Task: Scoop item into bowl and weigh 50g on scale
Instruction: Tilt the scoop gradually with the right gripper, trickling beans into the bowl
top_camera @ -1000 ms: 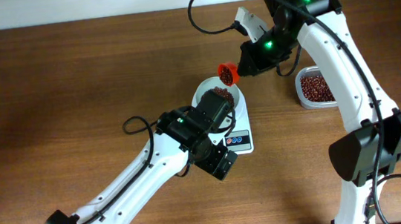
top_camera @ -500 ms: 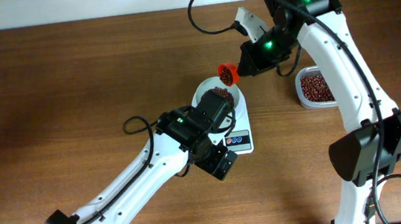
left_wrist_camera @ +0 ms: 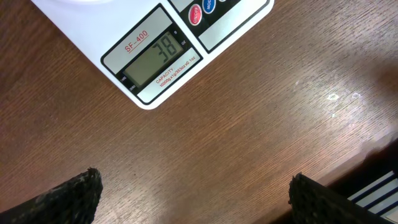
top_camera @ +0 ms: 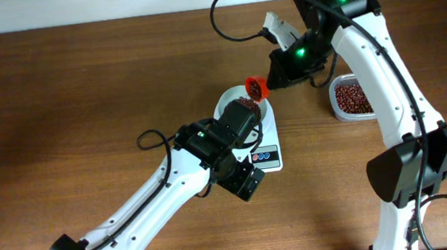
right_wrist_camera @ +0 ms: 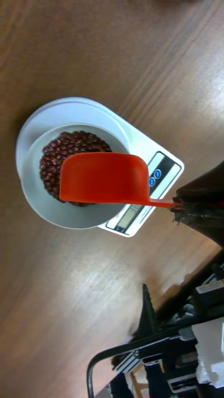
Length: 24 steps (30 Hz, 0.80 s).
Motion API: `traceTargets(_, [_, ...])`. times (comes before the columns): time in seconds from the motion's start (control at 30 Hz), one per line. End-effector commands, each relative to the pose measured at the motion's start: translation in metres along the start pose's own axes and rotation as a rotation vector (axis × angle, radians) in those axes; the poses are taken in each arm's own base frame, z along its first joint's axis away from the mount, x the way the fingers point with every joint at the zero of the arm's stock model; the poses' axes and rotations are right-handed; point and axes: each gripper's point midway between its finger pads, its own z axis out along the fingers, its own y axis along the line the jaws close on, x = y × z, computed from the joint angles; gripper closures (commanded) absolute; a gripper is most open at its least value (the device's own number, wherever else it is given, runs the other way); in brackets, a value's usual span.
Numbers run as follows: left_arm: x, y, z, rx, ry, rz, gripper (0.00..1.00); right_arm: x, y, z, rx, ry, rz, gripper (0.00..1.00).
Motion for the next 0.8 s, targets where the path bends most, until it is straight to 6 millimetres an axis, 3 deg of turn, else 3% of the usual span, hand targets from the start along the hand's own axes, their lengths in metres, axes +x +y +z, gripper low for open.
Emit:
traceTargets(0.0, [0.001, 0.002, -0.005, -0.007, -0.018, 0.015, 0.01, -0.003, 0.014, -0.001, -0.016, -0.007, -0.027, 0.96])
traceTargets(0.07, [0.001, 0.002, -0.005, -0.007, -0.019, 0.015, 0.01, 0.0, 0.015, 0.005, 0.039, 0.016, -0.053, 0.96])
traceTargets(0.17, [0.001, 0.002, -0.005, -0.007, -0.019, 0.015, 0.01, -0.002, 0.0, 0.009, 0.215, 0.027, -0.073, 0.96])
traceTargets(0.3, [0.001, 0.002, -0.005, -0.007, -0.019, 0.015, 0.01, -0.006, 0.002, 0.01, 0.221, 0.014, -0.079, 0.96])
traceTargets(0.63, [0.001, 0.002, -0.005, -0.007, -0.019, 0.015, 0.01, -0.01, 0.024, -0.008, -0.134, -0.047, 0.038, 0.96])
traceTargets(0.77, [0.001, 0.002, -0.005, -0.007, -0.019, 0.015, 0.01, -0.011, 0.021, -0.013, -0.165, -0.063, 0.052, 0.96])
